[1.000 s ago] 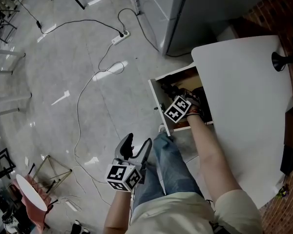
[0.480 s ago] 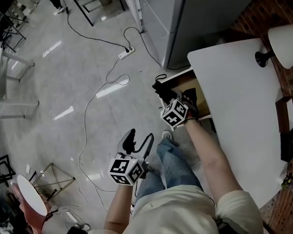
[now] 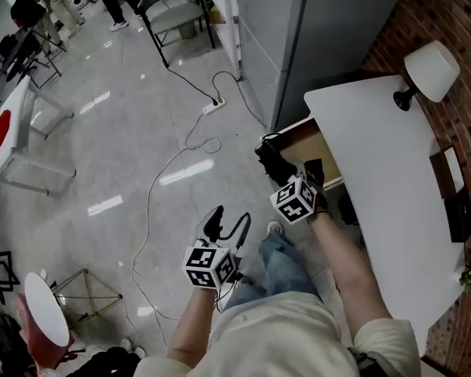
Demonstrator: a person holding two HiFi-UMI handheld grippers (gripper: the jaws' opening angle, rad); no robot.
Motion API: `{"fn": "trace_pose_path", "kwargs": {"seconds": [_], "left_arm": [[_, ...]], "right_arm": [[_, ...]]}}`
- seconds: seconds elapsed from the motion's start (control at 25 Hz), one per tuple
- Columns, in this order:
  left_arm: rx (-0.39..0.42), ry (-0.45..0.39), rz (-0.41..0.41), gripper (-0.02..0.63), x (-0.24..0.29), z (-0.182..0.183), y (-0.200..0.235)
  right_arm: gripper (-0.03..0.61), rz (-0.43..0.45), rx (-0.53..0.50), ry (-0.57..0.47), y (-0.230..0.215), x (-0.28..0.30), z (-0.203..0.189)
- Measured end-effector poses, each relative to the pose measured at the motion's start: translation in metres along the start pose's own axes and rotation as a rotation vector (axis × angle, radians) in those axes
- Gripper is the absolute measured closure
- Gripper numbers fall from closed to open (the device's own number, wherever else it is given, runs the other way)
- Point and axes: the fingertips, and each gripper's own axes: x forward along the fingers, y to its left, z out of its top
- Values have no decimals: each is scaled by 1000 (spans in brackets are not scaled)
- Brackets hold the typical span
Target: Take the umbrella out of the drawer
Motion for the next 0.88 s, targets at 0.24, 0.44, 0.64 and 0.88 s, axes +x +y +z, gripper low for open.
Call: {"fn": "trace_pose_path", "kwargs": {"seconds": [0.24, 0.44, 0.64, 0.88], "left_arm": [[35, -26, 3, 394, -70, -10, -11], [64, -56, 8, 404, -120, -17, -14], [116, -83, 21, 479, -163, -30, -19], [128, -106, 15, 529, -203, -33, -31]], "right_arm": [[353, -40, 56, -102, 57, -89, 24], [353, -74, 129, -189, 101, -154, 40], [353, -112, 226, -272, 142, -211, 43], [353, -141, 303, -348, 182, -272, 43]]}}
